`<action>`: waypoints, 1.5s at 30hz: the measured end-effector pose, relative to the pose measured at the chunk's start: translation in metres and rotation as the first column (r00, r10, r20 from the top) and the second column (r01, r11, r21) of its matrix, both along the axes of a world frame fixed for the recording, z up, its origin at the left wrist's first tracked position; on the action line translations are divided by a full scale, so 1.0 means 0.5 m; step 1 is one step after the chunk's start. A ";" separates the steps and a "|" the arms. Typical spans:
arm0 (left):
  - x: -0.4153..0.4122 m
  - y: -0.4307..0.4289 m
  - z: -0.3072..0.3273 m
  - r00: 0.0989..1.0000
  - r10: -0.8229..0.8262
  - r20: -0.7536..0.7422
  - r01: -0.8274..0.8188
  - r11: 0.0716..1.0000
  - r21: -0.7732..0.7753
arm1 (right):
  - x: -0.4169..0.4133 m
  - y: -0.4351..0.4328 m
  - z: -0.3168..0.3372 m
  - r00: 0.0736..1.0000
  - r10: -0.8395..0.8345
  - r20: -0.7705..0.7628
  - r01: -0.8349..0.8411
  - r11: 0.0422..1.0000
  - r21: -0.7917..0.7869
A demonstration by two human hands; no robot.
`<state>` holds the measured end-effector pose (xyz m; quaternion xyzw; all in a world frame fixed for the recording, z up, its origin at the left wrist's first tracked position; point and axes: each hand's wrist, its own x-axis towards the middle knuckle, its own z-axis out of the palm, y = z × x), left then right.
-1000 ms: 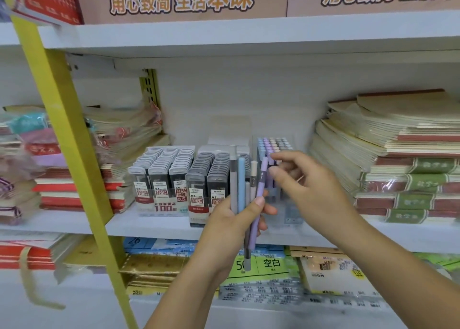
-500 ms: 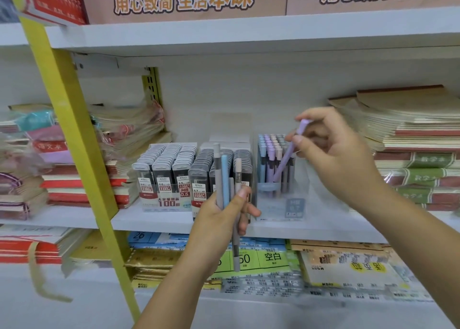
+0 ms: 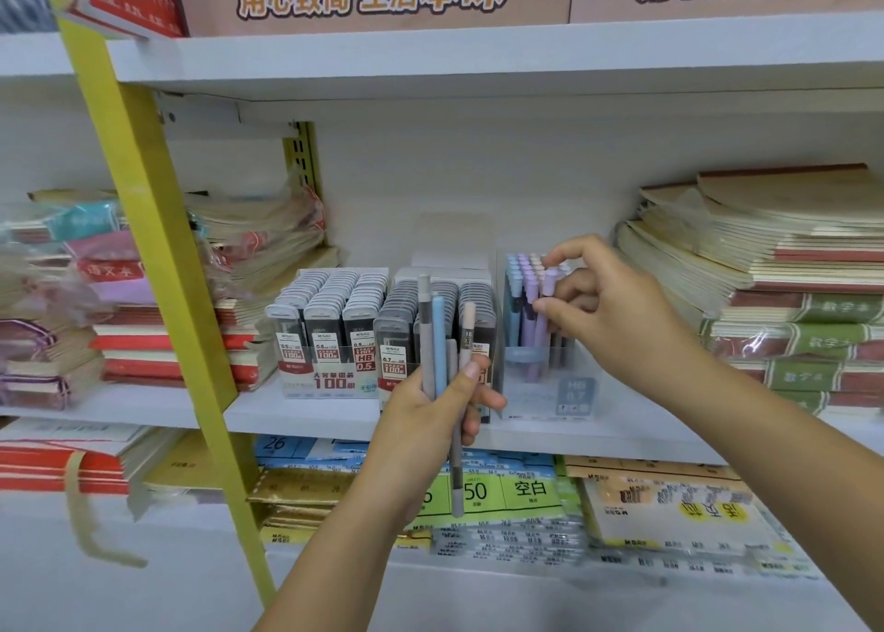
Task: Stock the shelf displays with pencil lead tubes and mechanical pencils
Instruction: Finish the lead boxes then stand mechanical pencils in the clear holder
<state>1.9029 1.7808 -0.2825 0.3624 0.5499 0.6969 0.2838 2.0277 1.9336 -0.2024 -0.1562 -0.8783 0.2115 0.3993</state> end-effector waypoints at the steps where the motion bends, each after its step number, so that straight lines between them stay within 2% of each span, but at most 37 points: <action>1: 0.001 0.000 0.001 1.000 -0.007 0.005 0.007 1.000 -0.003 | -0.003 0.000 -0.005 0.999 -0.034 0.000 0.034 0.998 0.060; 4: 0.002 -0.002 0.004 0.999 -0.036 0.023 0.036 0.999 0.004 | -0.011 -0.006 -0.021 0.985 -0.173 0.020 0.158 0.933 0.323; 7: 0.004 -0.006 0.009 0.997 -0.075 0.035 0.074 0.997 0.020 | -0.019 -0.014 -0.024 0.967 -0.250 0.051 0.222 0.921 0.321; 10: 0.010 -0.008 0.013 0.993 -0.116 0.027 0.115 0.993 0.029 | -0.012 -0.032 -0.029 0.982 -0.189 -0.025 0.189 0.952 0.239; 13: 0.017 -0.006 0.019 0.987 -0.161 0.006 0.160 0.987 0.032 | 0.002 -0.067 -0.031 0.996 0.025 -0.090 -0.027 0.999 -0.022; 15: 0.021 -0.001 0.021 0.984 -0.177 -0.022 0.178 0.984 0.025 | 0.004 -0.086 -0.031 0.981 0.190 -0.044 -0.195 0.941 -0.275; 17: 0.025 0.004 0.019 0.980 -0.196 -0.020 0.196 0.980 0.025 | 0.009 -0.089 -0.027 0.964 0.253 -0.085 -0.265 0.876 -0.403; 19: 0.023 0.006 0.017 0.977 -0.214 0.005 0.214 0.976 0.026 | 0.022 -0.078 -0.006 0.957 0.173 -0.234 -0.262 0.861 -0.436; 21: 0.018 0.005 0.014 0.979 -0.204 0.008 0.204 0.979 0.012 | 0.046 -0.053 0.022 0.904 0.057 -0.424 -0.247 0.878 -0.409; 23: 0.012 0.002 0.010 0.984 -0.180 -0.013 0.180 0.984 -0.012 | 0.068 -0.024 0.044 0.872 0.017 -0.489 -0.194 0.929 -0.314; 26: 0.007 0.004 0.002 0.988 -0.154 0.000 0.154 0.988 -0.027 | 0.075 0.001 0.040 0.925 0.023 -0.379 -0.091 0.983 -0.161; 31: 0.006 0.009 -0.005 0.990 -0.140 0.014 0.141 0.989 -0.038 | 0.057 0.017 0.002 0.988 -0.057 -0.141 0.053 0.998 -0.032; 45: -0.004 0.006 -0.013 0.973 -0.229 0.017 0.229 0.973 -0.024 | 0.027 0.013 -0.003 0.998 -0.001 -0.066 -0.005 0.996 -0.090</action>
